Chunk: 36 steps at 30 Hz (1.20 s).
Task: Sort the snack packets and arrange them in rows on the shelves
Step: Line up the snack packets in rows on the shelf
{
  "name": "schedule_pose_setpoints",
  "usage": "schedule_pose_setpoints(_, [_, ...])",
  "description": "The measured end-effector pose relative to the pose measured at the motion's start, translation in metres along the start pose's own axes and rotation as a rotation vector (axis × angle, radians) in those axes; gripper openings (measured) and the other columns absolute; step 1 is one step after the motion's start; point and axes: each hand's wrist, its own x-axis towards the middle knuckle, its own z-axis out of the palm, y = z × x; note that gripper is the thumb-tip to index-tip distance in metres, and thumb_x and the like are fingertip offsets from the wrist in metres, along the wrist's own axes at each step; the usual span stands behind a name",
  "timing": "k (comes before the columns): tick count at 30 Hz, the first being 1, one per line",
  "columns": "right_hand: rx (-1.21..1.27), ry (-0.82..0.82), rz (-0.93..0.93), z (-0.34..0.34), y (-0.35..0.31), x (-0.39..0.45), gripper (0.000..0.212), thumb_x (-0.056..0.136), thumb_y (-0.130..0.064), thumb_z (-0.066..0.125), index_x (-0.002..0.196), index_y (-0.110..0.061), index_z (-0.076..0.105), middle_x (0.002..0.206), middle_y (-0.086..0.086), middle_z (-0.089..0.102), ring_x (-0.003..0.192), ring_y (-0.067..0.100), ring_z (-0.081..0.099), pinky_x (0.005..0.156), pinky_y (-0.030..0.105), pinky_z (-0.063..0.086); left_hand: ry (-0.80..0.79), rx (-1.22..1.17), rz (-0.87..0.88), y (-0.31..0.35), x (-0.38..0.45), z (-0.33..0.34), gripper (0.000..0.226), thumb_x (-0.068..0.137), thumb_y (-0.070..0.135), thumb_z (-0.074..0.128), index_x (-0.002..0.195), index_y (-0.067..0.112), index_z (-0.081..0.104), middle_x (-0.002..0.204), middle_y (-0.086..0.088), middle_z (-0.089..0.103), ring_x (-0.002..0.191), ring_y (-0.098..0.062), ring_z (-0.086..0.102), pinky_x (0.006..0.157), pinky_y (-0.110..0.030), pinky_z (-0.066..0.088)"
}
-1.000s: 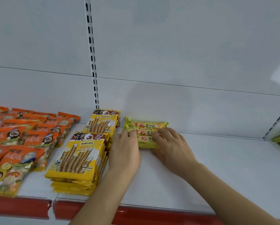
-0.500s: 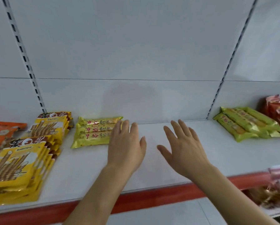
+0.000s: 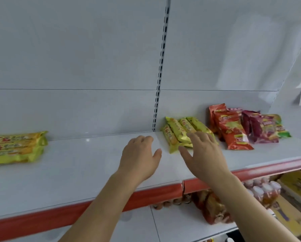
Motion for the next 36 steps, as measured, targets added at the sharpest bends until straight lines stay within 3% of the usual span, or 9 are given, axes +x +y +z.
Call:
schedule_pose_setpoints(8, [0.045,0.011,0.129,0.018,0.065,0.054,0.038,0.101,-0.032,0.044,0.135,-0.016,0.054,0.136,0.007,0.055,0.129,0.031,0.044,0.101,0.044,0.043,-0.082,-0.155,-0.015,0.050,0.062,0.037,0.045,0.106,0.043,0.049,0.143,0.019,0.052,0.139,-0.004,0.061,0.126,-0.025,0.057,0.099,-0.037,0.048])
schedule_pose_setpoints(11, [0.075,-0.002,0.140,0.021,0.074,0.076,0.041,0.099,-0.043,0.047,0.132,-0.019,0.056,0.135,0.006,0.055,0.128,0.031,0.046,0.102,0.046,0.044,-0.093,-0.221,-0.061,0.056,0.091,0.047,0.046,0.105,0.044,0.050,0.144,0.020,0.050,0.136,-0.004,0.063,0.123,-0.025,0.059,0.099,-0.037,0.049])
schedule_pose_setpoints(15, [0.038,-0.206,0.166,0.032,0.079,0.105,0.062,0.089,-0.069,0.038,0.127,-0.024,0.058,0.131,0.007,0.053,0.121,0.034,0.051,0.100,0.049,0.045,-0.118,-0.303,-0.149,0.060,0.121,0.063,0.050,0.102,0.048,0.053,0.145,0.023,0.049,0.139,-0.003,0.062,0.125,-0.026,0.058,0.091,-0.033,0.045])
schedule_pose_setpoints(18, [0.024,-0.255,0.184,0.041,0.083,0.121,0.067,0.087,-0.072,0.036,0.122,-0.021,0.063,0.129,0.010,0.054,0.117,0.034,0.054,0.098,0.048,0.047,-0.093,-0.307,-0.185,0.069,0.134,0.072,0.053,0.101,0.048,0.055,0.147,0.022,0.047,0.138,-0.004,0.061,0.124,-0.027,0.058,0.088,-0.033,0.043])
schedule_pose_setpoints(23, [-0.019,-0.272,0.128,0.044,0.095,0.140,0.075,0.085,-0.076,0.032,0.118,-0.019,0.067,0.129,0.011,0.054,0.122,0.035,0.048,0.097,0.045,0.045,-0.052,-0.272,-0.266,0.091,0.148,0.077,0.060,0.097,0.046,0.063,0.148,0.022,0.043,0.136,-0.007,0.063,0.126,-0.032,0.058,0.098,-0.038,0.046])
schedule_pose_setpoints(30, [0.226,-0.103,0.118,0.051,0.110,0.138,0.054,0.082,-0.064,0.043,0.084,-0.016,0.069,0.103,0.007,0.058,0.100,0.034,0.056,0.079,0.038,0.048,0.074,-0.472,-0.431,0.108,0.147,0.086,0.060,0.090,0.036,0.074,0.142,0.022,0.049,0.125,-0.001,0.065,0.115,-0.025,0.064,0.096,-0.037,0.051])
schedule_pose_setpoints(33, [0.349,0.124,0.032,0.049,0.115,0.129,0.044,0.084,-0.058,0.051,0.087,-0.019,0.070,0.103,0.002,0.057,0.092,0.032,0.056,0.072,0.036,0.046,0.135,-0.802,-0.496,0.110,0.141,0.089,0.044,0.083,0.028,0.078,0.122,0.021,0.059,0.106,-0.001,0.073,0.087,-0.024,0.070,0.076,-0.039,0.058])
schedule_pose_setpoints(36, [0.460,0.281,-0.099,0.053,0.114,0.118,0.041,0.086,-0.059,0.056,0.091,-0.021,0.071,0.102,0.000,0.057,0.085,0.029,0.055,0.072,0.037,0.048,0.134,-1.041,-0.528,0.110,0.133,0.086,0.028,0.076,0.029,0.075,0.102,0.018,0.073,0.099,-0.009,0.079,0.094,-0.032,0.076,0.089,-0.052,0.059])
